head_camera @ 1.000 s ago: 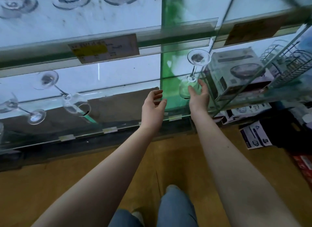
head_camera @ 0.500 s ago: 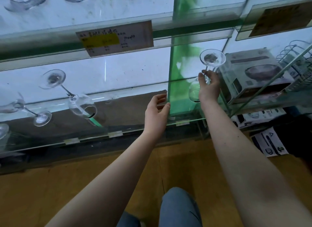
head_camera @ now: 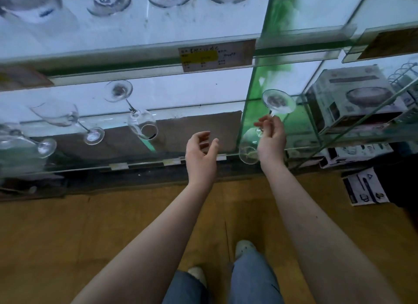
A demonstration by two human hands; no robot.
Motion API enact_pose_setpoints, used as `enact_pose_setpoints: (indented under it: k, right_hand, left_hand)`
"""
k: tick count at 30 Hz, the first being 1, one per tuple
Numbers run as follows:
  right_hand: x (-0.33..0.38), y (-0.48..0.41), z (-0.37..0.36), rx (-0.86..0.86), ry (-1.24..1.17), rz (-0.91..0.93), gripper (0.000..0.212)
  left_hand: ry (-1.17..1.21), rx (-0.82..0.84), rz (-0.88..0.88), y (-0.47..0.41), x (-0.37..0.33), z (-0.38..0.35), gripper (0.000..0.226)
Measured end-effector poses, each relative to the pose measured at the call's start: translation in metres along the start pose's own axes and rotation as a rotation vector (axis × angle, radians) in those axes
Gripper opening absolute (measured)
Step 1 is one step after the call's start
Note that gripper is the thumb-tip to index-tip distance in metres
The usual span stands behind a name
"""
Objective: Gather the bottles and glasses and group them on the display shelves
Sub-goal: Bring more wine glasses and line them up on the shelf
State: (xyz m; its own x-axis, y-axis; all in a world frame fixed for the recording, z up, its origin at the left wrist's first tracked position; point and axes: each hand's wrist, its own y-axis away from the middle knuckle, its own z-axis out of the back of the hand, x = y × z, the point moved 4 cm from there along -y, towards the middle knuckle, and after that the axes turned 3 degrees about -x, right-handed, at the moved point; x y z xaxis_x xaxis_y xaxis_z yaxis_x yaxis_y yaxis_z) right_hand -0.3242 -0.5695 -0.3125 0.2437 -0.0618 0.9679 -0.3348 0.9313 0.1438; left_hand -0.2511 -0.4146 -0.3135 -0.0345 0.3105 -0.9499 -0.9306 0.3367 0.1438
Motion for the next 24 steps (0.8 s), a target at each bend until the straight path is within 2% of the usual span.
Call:
enact_pose_setpoints:
  k: [4,10,12,17,21,24]
  right_hand:
    - [0.001,0.047,-0.041,0.161,-0.018,0.019,0.024]
    - [-0.003,0.086,-0.091,0.295,0.017,0.052,0.024]
    - [-0.004,0.089,-0.102,0.306,0.033,0.053,0.024]
    - [-0.008,0.091,-0.120,0.326,0.063,0.019,0.023]
    - [-0.008,0.092,-0.125,0.340,0.086,0.033,0.024]
    - [-0.009,0.093,-0.124,0.347,0.085,0.046,0.024]
  left_hand:
    - [-0.062,-0.275,0.028,-0.014,0.017,0.063,0.024]
    - [-0.156,-0.476,0.029,-0.059,0.027,0.125,0.021]
    - [-0.209,-0.449,0.022,-0.075,0.033,0.133,0.020]
    - [-0.378,-0.230,-0.100,-0.119,0.042,0.131,0.022]
    - [-0.615,-0.081,-0.132,-0.146,0.045,0.122,0.045]
    - [-0.734,-0.032,-0.117,-0.159,0.052,0.122,0.057]
